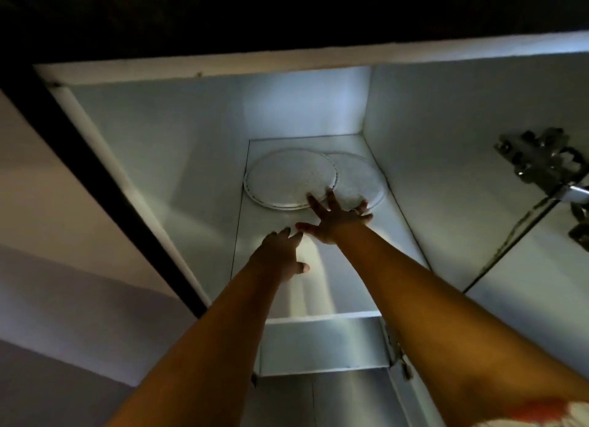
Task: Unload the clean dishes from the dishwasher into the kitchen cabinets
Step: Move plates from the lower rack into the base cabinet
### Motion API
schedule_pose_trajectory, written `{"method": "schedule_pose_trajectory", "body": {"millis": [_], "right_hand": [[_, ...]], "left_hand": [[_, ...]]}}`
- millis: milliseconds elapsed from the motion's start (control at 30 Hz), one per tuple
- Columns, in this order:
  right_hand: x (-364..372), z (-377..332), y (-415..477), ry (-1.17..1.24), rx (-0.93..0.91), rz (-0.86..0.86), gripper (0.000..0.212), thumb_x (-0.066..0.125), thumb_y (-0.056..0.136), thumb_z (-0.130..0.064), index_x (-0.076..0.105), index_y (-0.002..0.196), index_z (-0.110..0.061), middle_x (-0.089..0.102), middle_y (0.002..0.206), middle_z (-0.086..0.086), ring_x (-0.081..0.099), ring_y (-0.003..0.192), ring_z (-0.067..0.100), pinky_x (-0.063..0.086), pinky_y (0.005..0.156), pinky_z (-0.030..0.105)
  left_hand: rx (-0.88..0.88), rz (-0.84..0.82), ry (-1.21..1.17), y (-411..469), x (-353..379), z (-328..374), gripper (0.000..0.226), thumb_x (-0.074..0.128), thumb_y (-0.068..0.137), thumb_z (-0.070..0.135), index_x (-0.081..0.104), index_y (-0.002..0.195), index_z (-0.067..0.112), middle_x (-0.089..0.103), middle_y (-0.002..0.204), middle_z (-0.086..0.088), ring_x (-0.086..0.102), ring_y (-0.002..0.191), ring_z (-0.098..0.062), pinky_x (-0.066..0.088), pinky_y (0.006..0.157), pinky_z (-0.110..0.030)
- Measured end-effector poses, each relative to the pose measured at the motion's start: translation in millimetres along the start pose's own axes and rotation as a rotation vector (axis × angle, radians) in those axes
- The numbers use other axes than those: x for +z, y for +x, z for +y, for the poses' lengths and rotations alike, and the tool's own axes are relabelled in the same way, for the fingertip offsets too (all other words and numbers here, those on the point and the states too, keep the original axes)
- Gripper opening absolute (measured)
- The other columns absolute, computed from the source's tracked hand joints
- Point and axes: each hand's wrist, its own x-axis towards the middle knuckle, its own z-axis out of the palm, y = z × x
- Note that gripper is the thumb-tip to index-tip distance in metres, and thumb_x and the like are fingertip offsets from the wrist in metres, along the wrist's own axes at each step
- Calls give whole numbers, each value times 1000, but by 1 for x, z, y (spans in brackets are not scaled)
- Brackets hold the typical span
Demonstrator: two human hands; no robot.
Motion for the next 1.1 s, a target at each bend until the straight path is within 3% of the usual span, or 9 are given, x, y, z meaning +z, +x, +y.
{"method": "schedule_pose_trajectory", "body": {"millis": [333,533,600,700,800,933,1100], "right_hand": [[-16,1,36,38,-17,24,75,24,83,-77,-11,144,-52,-23,156,-11,-16,138,53,2,105,73],[-14,12,62,62,-89,122,72,24,84,-75,-7,145,-51,-17,158,-8,-11,139,53,6,109,70],[-3,17,63,54,-114,271,73,26,85,-73,-2,147,-46,-7,160,-2,-4,140,52,16,111,65],[12,8,52,186,-113,504,65,39,92,-57,27,148,-26,31,149,14,28,133,44,36,106,52],[18,-3,49,241,-121,586,58,46,92,-50,46,137,-14,49,132,16,45,121,37,41,99,44],[13,4,58,227,-138,486,63,42,93,-54,36,143,-16,41,141,13,35,133,33,32,108,43],[13,14,59,155,-70,349,70,31,92,-63,13,151,-30,10,160,0,2,145,38,11,116,51]], "left_hand": [[71,-49,57,4,-13,-10,88,63,86,38,8,151,15,5,159,-13,9,146,-25,8,118,-33],[36,-10,113,2,0,-6,81,59,90,35,8,151,17,9,158,-14,14,145,-29,10,119,-38],[11,-8,105,1,7,-6,80,59,90,34,9,151,19,10,158,-14,13,145,-32,14,119,-41],[-20,-28,75,0,9,-6,80,60,89,32,10,151,23,9,158,-11,14,144,-36,21,117,-45],[-23,-42,94,4,7,-5,81,60,89,31,9,151,22,10,158,-13,15,143,-37,23,116,-46],[-17,-71,125,7,3,-2,83,61,88,32,8,151,19,11,156,-19,18,142,-38,20,117,-44],[-10,-82,135,5,0,0,83,60,90,32,6,151,20,8,157,-17,16,142,-40,19,118,-43]]}}
